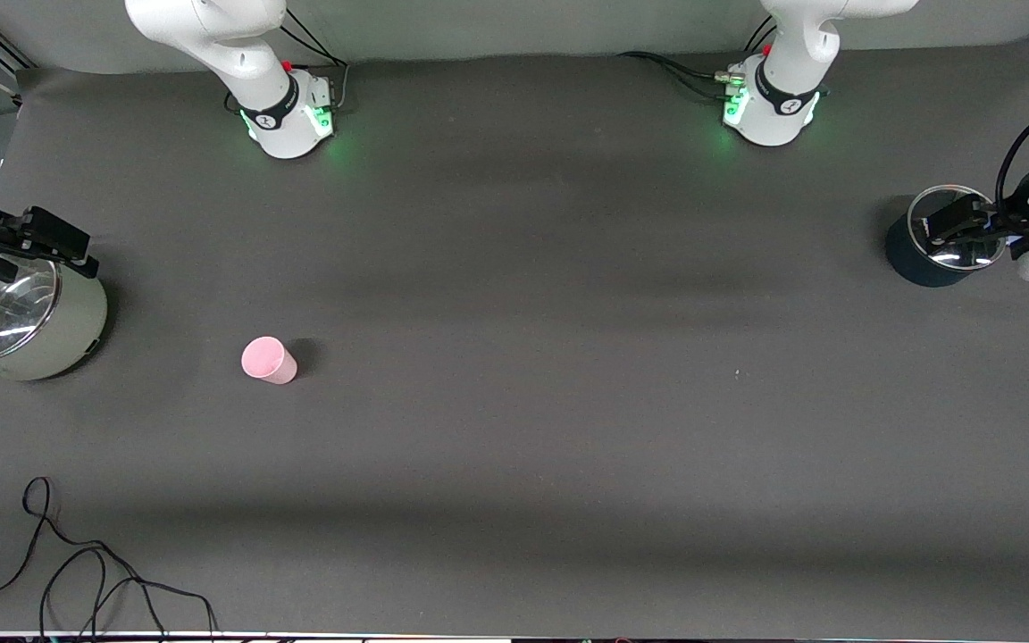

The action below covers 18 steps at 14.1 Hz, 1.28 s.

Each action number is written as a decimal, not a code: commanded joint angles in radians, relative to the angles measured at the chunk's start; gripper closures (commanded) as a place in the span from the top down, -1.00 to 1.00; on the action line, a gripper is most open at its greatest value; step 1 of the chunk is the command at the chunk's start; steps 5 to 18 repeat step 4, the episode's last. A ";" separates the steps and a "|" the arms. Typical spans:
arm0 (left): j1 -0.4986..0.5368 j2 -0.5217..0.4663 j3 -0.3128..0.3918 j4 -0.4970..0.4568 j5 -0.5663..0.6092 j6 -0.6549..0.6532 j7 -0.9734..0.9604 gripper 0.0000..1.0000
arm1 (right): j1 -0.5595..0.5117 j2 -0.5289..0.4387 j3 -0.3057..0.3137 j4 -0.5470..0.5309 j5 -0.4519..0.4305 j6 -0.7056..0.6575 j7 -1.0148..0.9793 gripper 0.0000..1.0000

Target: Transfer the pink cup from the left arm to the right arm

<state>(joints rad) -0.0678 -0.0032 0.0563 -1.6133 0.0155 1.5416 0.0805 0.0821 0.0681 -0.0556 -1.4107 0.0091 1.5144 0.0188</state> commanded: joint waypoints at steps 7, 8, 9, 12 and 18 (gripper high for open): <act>0.002 -0.006 0.005 0.009 0.003 0.002 -0.018 0.99 | -0.002 0.021 0.007 0.036 -0.005 -0.019 0.001 1.00; 0.002 -0.006 0.005 0.009 0.003 0.002 -0.018 0.99 | -0.002 0.021 0.007 0.036 -0.005 -0.019 0.001 1.00; 0.002 -0.006 0.005 0.009 0.003 0.002 -0.018 0.99 | -0.002 0.021 0.007 0.036 -0.005 -0.019 0.001 1.00; 0.002 -0.006 0.005 0.009 0.003 0.002 -0.018 0.99 | -0.002 0.021 0.007 0.036 -0.005 -0.019 0.001 1.00; 0.002 -0.006 0.005 0.009 0.003 0.002 -0.018 0.99 | -0.002 0.021 0.007 0.036 -0.005 -0.019 0.001 1.00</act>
